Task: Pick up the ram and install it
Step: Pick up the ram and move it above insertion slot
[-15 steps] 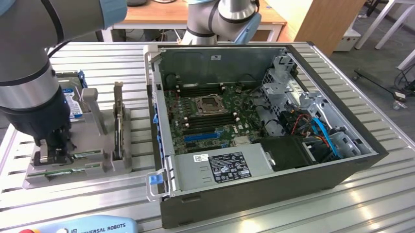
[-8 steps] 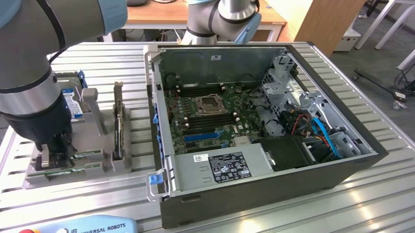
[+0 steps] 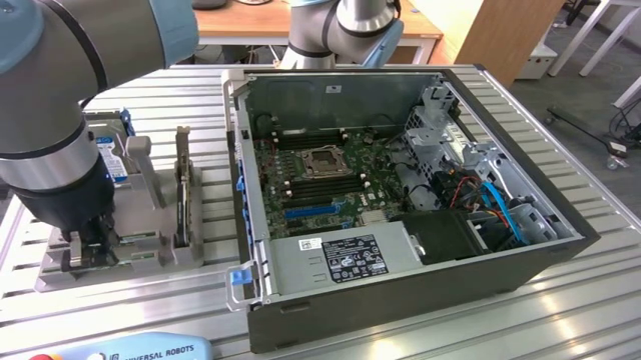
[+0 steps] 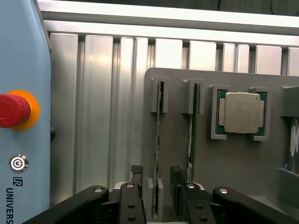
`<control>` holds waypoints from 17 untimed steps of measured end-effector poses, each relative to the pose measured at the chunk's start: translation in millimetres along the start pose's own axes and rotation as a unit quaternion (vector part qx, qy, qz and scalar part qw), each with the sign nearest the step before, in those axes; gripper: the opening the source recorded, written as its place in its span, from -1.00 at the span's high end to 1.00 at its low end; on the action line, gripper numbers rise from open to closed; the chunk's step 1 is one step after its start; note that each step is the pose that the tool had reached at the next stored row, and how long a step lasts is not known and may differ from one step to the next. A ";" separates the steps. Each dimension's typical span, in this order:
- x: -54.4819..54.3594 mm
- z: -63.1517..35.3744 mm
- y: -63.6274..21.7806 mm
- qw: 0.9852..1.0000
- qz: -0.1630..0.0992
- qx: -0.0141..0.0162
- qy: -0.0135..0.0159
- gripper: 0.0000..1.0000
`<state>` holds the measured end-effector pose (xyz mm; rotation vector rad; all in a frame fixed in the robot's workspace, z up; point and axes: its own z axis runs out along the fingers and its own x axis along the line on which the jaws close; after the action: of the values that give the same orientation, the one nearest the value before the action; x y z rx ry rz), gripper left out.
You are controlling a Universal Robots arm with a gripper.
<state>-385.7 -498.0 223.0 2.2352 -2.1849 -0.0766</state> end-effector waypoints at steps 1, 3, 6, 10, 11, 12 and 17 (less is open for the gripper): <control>0.2 1.7 -0.1 1.000 0.000 0.000 0.000 0.26; 0.6 5.4 -0.2 1.000 0.000 0.000 0.000 0.26; 1.0 10.7 -0.5 1.000 0.000 0.000 0.000 0.26; 1.3 14.1 -0.6 1.000 0.000 0.000 0.000 0.26; 1.3 14.4 -0.6 1.000 0.000 0.000 0.000 0.26; 1.3 15.2 -0.7 1.000 0.000 0.000 0.000 0.26; 1.5 18.0 -1.4 1.000 0.000 0.000 0.000 0.26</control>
<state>-385.1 -499.0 204.8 2.2358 -2.1851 -0.0773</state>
